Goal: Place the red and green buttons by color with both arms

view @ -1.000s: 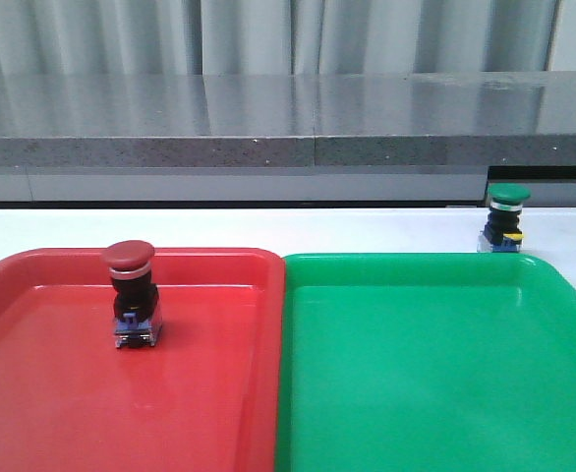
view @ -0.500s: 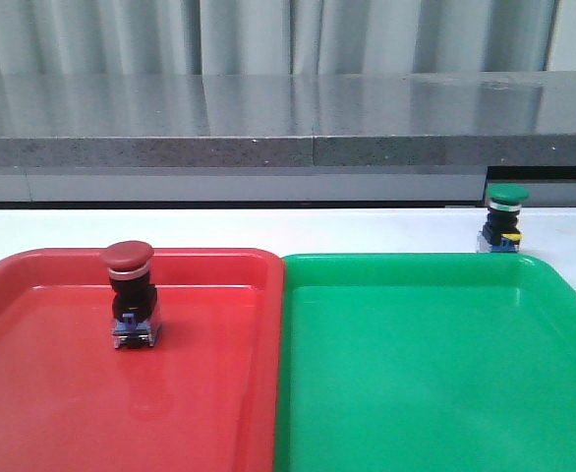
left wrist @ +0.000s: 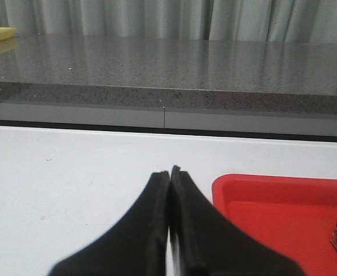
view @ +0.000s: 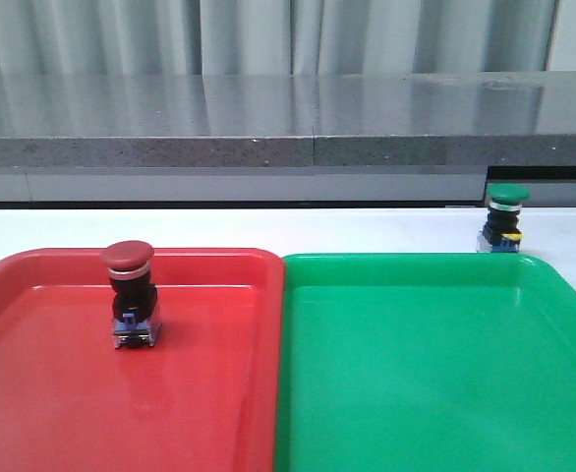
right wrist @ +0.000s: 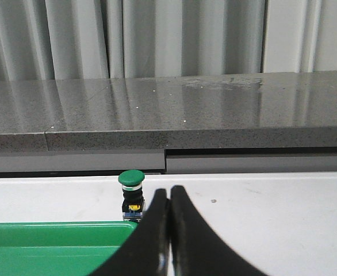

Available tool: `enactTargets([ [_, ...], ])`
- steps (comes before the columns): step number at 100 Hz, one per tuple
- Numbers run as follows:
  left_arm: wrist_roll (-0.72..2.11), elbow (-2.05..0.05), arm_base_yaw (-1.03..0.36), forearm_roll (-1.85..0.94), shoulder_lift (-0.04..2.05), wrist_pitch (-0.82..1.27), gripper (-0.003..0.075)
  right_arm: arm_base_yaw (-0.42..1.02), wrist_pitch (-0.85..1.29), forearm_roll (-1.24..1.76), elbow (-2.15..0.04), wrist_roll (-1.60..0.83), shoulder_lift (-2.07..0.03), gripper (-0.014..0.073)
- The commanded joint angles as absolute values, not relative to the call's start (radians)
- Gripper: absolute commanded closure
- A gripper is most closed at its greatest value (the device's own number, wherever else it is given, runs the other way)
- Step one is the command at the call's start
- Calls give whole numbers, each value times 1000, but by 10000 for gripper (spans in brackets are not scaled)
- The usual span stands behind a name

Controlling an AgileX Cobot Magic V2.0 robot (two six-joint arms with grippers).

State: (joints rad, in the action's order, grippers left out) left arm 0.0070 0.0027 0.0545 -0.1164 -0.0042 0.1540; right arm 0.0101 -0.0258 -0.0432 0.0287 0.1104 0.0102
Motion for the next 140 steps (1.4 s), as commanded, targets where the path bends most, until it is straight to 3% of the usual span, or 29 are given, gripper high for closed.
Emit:
enactTargets([
  [1,0,13,56,-123,-38,83,741,4,-103,-51,8,106,33,658],
  [73,0,13,56,-123,-38,83,741,4,-98,-51,7,106,32,658],
  [96,0,13,56,-123,-38,83,741,4,34,-52,-108,106,10,658],
  [140,0,13,56,-123,-38,83,741,4,165,-57,-415,106,-335,658],
])
